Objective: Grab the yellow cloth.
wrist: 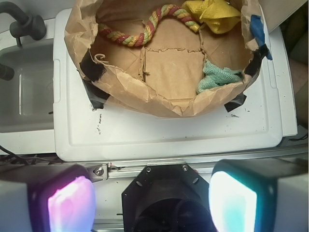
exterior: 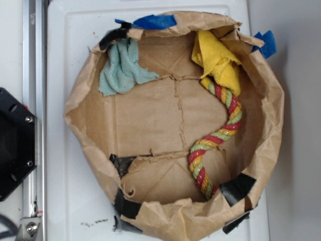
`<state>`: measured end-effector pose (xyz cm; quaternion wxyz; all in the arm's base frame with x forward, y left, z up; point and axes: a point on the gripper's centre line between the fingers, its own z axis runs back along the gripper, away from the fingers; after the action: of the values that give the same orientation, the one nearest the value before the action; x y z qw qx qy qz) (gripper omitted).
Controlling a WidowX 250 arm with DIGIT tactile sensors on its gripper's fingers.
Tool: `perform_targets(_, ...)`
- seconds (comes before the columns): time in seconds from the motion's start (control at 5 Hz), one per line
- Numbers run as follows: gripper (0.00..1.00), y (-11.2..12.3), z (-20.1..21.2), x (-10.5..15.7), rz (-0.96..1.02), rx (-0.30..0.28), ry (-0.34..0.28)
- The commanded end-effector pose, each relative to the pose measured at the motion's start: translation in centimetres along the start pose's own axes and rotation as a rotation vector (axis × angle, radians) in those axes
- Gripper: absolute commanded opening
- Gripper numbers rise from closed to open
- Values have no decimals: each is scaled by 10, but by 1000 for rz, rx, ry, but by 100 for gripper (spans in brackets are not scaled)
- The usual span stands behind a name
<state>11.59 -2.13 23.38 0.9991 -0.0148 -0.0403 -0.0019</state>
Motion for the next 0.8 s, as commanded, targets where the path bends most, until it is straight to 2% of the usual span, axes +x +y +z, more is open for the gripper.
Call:
perform_targets(0.0, 100, 17, -6, 70, 94, 43, -55)
perform_targets(0.2, 100, 24, -17, 101, 45, 66, -69)
perform_targets(0.4, 100, 23, -27, 117, -91, 115, -95)
perform_targets(0.6, 100, 20, -43, 133, -316, 138, -147)
